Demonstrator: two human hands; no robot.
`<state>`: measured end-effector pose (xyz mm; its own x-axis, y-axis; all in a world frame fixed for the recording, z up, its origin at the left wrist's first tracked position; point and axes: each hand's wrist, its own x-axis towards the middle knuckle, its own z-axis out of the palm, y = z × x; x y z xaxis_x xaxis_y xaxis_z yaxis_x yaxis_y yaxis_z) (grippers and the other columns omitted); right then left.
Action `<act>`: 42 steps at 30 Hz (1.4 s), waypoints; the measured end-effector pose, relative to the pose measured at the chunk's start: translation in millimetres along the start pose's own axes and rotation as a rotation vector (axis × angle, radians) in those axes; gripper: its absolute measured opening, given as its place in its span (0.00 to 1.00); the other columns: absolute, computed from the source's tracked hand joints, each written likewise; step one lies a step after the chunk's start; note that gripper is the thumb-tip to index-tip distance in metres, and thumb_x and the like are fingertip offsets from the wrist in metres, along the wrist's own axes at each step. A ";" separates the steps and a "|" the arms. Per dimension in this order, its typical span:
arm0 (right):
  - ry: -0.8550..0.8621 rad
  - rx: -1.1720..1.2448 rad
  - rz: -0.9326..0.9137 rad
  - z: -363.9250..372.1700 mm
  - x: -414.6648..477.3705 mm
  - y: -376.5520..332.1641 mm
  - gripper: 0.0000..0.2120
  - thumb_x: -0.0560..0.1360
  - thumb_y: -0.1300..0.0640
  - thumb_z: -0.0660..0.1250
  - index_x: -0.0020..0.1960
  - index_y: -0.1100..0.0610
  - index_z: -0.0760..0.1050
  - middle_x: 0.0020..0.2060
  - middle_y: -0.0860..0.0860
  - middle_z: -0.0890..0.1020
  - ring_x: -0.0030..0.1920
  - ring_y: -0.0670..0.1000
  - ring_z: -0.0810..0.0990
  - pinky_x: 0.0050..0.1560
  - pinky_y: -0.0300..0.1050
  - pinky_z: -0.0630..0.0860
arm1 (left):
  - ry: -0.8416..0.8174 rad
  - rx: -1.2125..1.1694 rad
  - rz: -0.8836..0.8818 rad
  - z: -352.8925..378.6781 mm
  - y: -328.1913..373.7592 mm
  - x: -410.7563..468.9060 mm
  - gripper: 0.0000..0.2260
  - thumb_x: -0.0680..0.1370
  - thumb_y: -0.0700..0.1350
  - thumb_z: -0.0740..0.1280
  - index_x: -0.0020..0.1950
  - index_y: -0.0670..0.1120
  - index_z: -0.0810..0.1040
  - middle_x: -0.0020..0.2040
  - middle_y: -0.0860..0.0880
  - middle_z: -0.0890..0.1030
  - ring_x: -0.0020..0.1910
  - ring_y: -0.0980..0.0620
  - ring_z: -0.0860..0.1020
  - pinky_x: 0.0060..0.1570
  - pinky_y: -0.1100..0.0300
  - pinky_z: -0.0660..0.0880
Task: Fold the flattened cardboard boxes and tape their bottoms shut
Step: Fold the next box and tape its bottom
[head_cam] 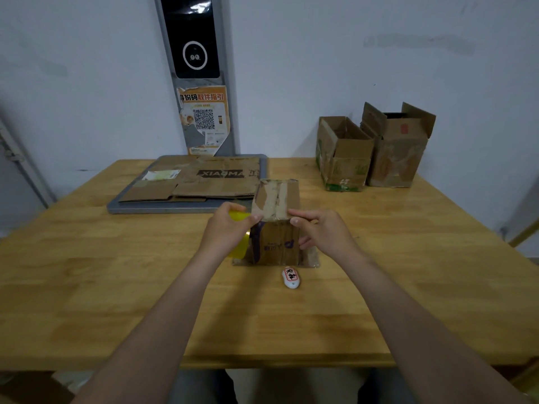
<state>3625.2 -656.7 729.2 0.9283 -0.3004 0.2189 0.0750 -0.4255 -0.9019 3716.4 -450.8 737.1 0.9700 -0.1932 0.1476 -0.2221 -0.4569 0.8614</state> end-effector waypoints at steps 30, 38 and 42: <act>0.001 0.115 -0.261 9.5 -70.7 -85.5 0.12 0.79 0.46 0.68 0.51 0.54 0.75 0.38 0.47 0.79 0.39 0.46 0.77 0.39 0.51 0.73 | 0.073 -0.521 0.353 -14.3 94.6 -92.3 0.11 0.76 0.37 0.75 0.45 0.55 0.87 0.56 0.55 0.83 0.50 0.67 0.80 0.48 0.71 0.76; -0.048 -0.002 -0.160 -10.7 -77.2 -94.1 0.10 0.82 0.51 0.66 0.50 0.58 0.78 0.37 0.57 0.84 0.36 0.53 0.84 0.36 0.52 0.77 | 0.022 -0.448 0.382 2.9 85.6 -98.7 0.14 0.83 0.39 0.65 0.54 0.59 0.81 0.55 0.50 0.83 0.52 0.61 0.81 0.49 0.70 0.74; -0.096 0.147 -0.263 -14.2 -85.4 -84.3 0.04 0.81 0.57 0.69 0.54 0.57 0.77 0.32 0.52 0.83 0.28 0.54 0.83 0.28 0.45 0.78 | -0.022 -0.563 0.265 0.3 80.6 -89.8 0.14 0.85 0.39 0.62 0.60 0.58 0.78 0.55 0.49 0.85 0.55 0.55 0.82 0.55 0.60 0.77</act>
<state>3534.4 -607.3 791.8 0.8998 -0.1118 0.4217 0.3622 -0.3476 -0.8649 3611.4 -470.6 793.1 0.8854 -0.2580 0.3866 -0.3630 0.1358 0.9219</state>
